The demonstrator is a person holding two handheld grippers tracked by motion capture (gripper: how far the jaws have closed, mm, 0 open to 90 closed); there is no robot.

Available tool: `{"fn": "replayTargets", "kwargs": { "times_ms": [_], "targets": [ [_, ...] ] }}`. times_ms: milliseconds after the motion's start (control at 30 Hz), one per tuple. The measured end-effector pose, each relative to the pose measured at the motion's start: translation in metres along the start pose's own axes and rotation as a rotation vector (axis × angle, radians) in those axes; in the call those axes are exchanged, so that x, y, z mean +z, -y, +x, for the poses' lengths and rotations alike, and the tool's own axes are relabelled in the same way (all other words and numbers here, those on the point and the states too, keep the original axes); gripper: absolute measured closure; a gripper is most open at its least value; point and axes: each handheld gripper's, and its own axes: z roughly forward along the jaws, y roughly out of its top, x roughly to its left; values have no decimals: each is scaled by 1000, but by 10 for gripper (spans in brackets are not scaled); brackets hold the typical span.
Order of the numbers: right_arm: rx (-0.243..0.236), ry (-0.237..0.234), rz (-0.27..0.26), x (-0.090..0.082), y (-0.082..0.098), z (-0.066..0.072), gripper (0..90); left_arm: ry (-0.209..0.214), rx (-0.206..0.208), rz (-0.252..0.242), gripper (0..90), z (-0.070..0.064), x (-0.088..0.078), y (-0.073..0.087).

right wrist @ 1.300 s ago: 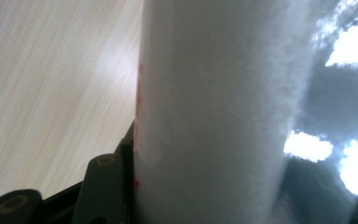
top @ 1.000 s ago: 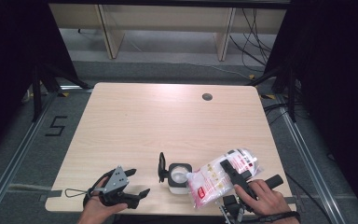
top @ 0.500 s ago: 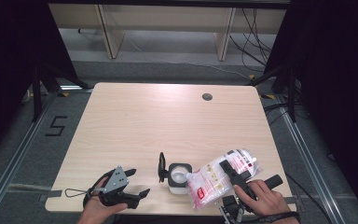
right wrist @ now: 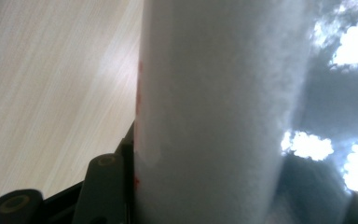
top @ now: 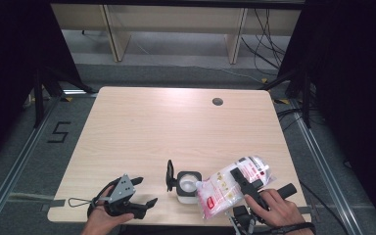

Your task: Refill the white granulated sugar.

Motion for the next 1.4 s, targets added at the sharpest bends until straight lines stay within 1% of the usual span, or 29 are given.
{"fn": "replayTargets", "kwargs": {
  "times_ms": [33, 100, 133, 167, 200, 267, 300, 333, 367, 400, 433, 467, 500, 533, 567, 633, 667, 733, 800, 833, 867, 1000, 1067, 1100, 1167, 1200, 1300, 1333, 1400],
  "targets": [
    [7, 0, 0, 0, 0, 0, 503, 0, 12, 1, 159, 1, 0, 0],
    [5, 2, 2, -1, 0, 0, 504, 0, 11, 1, 159, 1, 0, 0],
    [12, -1, 1, -2, 0, -1, 504, 0, 0, 1, 159, 0, 0, 0],
    [34, 4, 6, -2, 0, 0, 504, 3, -9, 1, 159, 0, 0, 0],
    [19, 2, 5, -2, 0, -1, 504, 3, -10, 1, 159, -1, 0, 0],
    [2, 3, 20, -2, -1, 0, 505, 3, 12, -1, 159, 0, 0, 0],
    [6, 3, 13, -2, -1, 0, 505, 1, 6, 1, 159, 0, 0, 0],
    [21, 3, 17, -3, -1, 1, 504, 0, -1, 0, 159, 0, 0, 0],
    [19, 2, 20, -3, -1, 1, 505, 0, 13, 1, 159, 1, 0, 0],
    [-4, 4, 21, -3, -1, 0, 505, -1, 11, 1, 159, 1, 0, 0],
    [11, 1, 24, -3, -1, 1, 505, 0, -3, 1, 159, 0, 0, 0],
    [-20, 8, 13, -3, -1, -2, 505, 0, 10, 2, 159, 0, 0, 0],
    [-27, 7, 11, -3, -2, -2, 505, 2, 10, 1, 159, 0, 0, 0],
    [-31, 7, 10, -3, -2, -3, 505, 3, -5, 1, 159, -1, 0, 0],
    [-33, 7, 11, -3, -2, -3, 505, 2, -9, 1, 159, -1, 0, 0],
    [-32, 3, 12, -3, -3, -4, 505, 0, 1, 1, 159, 0, 0, 0],
    [-42, 5, 14, -4, -2, -4, 505, 0, 0, 1, 159, 0, 0, 0],
    [-25, 6, 12, -4, -2, -3, 506, 0, -1, -2, 159, 0, 0, 0],
    [-19, 7, 6, -4, -2, -3, 506, 2, 11, -1, 159, 0, 0, 0],
    [-14, 7, 3, -4, -2, -3, 506, 0, 10, 2, 159, 0, 0, 0],
    [-18, 14, -6, -3, -1, -4, 506, 0, -2, 2, 160, 0, 0, 0],
    [5, 6, 16, -4, -1, -1, 506, 0, 0, 1, 159, 0, 0, 0],
    [0, 4, 17, -4, -2, -2, 506, 0, 0, 1, 159, 0, 0, 0],
    [-8, 5, 16, -4, -2, -2, 507, 2, 12, -1, 159, 0, 0, 0],
    [-26, 6, 6, -3, -2, -4, 507, 1, 11, -1, 159, 0, 0, 0],
    [-25, 6, 9, -3, -2, -3, 507, -1, -2, 1, 159, 0, 0, 0],
    [-24, 7, 5, -4, -2, -4, 507, 0, 0, 1, 160, 0, 0, 0],
    [-4, 8, 4, -5, -2, -3, 507, 0, 0, 1, 159, 0, 0, 0],
    [0, 7, 2, -5, -1, -4, 508, -1, 0, 1, 159, 0, 0, 0]
  ]
}}
